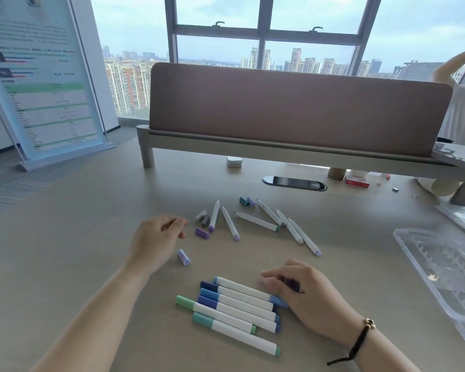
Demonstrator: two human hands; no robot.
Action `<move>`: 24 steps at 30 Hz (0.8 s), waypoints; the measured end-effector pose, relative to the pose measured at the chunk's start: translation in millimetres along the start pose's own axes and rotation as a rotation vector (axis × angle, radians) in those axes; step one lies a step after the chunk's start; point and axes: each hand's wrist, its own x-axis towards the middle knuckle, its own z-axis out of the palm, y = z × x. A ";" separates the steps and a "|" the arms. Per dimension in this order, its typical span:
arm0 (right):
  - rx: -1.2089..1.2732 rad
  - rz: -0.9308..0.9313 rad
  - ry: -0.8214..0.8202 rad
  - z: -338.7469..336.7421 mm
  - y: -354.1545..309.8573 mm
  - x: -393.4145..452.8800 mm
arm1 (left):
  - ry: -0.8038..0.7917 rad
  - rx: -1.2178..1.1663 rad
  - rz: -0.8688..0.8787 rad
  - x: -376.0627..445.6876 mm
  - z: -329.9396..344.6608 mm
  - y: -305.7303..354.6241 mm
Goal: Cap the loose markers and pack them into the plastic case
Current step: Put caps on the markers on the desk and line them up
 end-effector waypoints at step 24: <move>0.038 0.305 0.303 0.3 -13.7 71.4 | -0.017 0.055 0.133 -12.1 8.6 5.0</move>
